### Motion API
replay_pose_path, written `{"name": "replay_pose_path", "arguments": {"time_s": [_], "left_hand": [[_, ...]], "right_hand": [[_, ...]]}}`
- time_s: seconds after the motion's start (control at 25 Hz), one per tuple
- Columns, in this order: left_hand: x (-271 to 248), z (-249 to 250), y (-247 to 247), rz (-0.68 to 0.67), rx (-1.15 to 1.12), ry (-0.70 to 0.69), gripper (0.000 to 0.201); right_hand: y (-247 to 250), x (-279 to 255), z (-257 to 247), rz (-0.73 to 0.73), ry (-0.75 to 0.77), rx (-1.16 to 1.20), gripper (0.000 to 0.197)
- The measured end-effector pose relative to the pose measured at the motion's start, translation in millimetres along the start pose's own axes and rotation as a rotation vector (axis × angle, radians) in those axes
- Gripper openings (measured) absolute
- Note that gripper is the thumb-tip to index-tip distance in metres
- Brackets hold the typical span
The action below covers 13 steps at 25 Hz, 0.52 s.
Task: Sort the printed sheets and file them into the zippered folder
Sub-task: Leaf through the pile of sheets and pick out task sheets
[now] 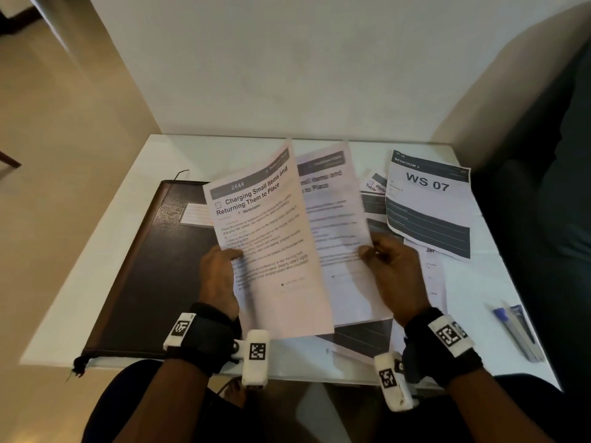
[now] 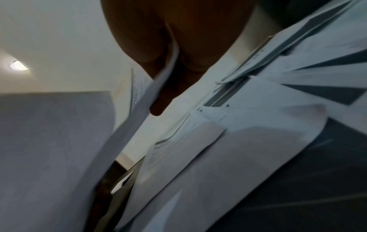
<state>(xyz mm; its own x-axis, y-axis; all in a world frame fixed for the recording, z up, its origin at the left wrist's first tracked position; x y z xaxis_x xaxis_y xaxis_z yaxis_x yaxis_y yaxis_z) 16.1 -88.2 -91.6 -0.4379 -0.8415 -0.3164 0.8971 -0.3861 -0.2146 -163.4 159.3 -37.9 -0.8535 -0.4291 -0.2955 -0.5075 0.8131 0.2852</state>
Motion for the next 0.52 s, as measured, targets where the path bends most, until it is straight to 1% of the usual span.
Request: {"name": "replay_pose_path", "arguments": {"time_s": [0.16, 0.24, 0.32, 0.4, 0.48, 0.52], "left_hand": [[0, -1, 1, 0.02, 0.027, 0.006, 0.051], [1, -1, 3, 0.025, 0.041, 0.023, 0.058], [2, -1, 6, 0.031, 0.043, 0.033, 0.064], [2, -1, 6, 0.026, 0.021, 0.023, 0.064], [1, 0, 7, 0.014, 0.012, 0.021, 0.057], [1, 1, 9, 0.016, 0.013, 0.015, 0.048]], "right_hand": [[-28, -33, -19, -0.134, 0.147, 0.07, 0.028], [-37, -45, -25, -0.181, 0.187, 0.041, 0.031], [-45, -55, -31, -0.23, 0.187, 0.025, 0.032], [-54, -64, -39, -0.277, 0.188, 0.026, 0.032], [-62, -70, -48, -0.344, 0.172, 0.055, 0.031], [-64, -69, -52, -0.395, 0.116, 0.104, 0.033]]}}
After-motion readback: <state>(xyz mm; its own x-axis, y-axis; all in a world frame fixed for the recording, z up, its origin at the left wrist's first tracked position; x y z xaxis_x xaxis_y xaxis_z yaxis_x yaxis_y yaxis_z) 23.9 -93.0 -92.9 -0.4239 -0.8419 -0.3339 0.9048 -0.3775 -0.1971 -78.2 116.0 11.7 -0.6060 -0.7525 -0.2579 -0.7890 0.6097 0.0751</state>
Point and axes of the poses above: each hand's wrist, its own x-axis towards the middle knuckle, its own y-axis out of the back of the hand, z = x × y, the point moved 5 cm from there along x, towards the middle knuckle, and after that the axes turned 15 degrees about -y, right-handed, at the moved point
